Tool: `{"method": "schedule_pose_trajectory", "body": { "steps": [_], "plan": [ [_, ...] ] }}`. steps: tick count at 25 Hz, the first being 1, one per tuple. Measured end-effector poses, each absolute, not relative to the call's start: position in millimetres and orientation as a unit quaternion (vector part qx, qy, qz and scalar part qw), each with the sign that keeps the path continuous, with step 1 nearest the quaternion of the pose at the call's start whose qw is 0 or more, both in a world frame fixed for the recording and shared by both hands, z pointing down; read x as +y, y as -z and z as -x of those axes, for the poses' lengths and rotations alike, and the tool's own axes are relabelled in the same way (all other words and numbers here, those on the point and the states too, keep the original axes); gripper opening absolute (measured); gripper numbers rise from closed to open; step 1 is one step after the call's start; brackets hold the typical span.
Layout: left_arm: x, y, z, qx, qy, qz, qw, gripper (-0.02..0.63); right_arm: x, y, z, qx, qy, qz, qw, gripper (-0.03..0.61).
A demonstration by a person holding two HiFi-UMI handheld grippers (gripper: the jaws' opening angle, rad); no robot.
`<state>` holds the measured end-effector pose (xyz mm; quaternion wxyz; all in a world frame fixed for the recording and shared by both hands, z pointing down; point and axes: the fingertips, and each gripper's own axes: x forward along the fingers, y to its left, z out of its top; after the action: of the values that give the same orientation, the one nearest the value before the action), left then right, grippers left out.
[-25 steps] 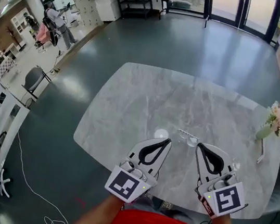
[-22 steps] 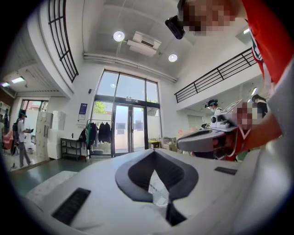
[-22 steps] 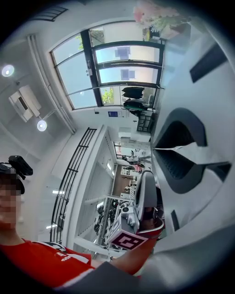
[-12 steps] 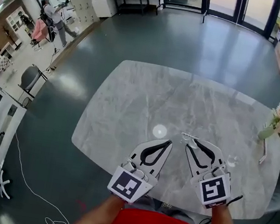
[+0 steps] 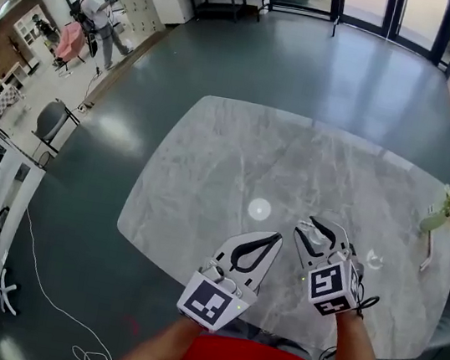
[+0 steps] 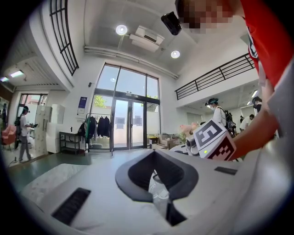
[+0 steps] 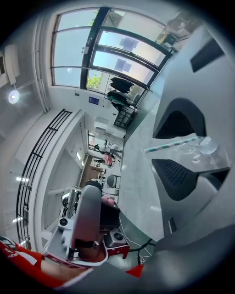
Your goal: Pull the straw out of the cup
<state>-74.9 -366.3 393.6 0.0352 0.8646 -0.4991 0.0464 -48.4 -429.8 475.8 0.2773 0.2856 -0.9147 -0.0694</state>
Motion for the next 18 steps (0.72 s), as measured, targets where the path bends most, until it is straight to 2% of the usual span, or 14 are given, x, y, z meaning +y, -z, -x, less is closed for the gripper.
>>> {"method": "schedule_pose_trajectory", "body": {
  "steps": [4,9,18],
  "plan": [
    [-369.9,-395.5,79.2,-0.497,-0.047,-0.866,0.039,0.011,-436.1,-486.5,55.2,-0.910,0.070,-0.284,0.294,0.158],
    [-372.4,-397.6,80.9,-0.492,-0.046,-0.868,0.043,0.011,-442.3,-487.6,54.5,-0.904,0.080,-0.300,0.295,0.029],
    [-374.1,-394.4,73.7,-0.477,-0.041,-0.877,0.040,0.011,-441.6,-450.9,34.7,-0.906,0.071,-0.342,0.240,0.023]
  ]
}}
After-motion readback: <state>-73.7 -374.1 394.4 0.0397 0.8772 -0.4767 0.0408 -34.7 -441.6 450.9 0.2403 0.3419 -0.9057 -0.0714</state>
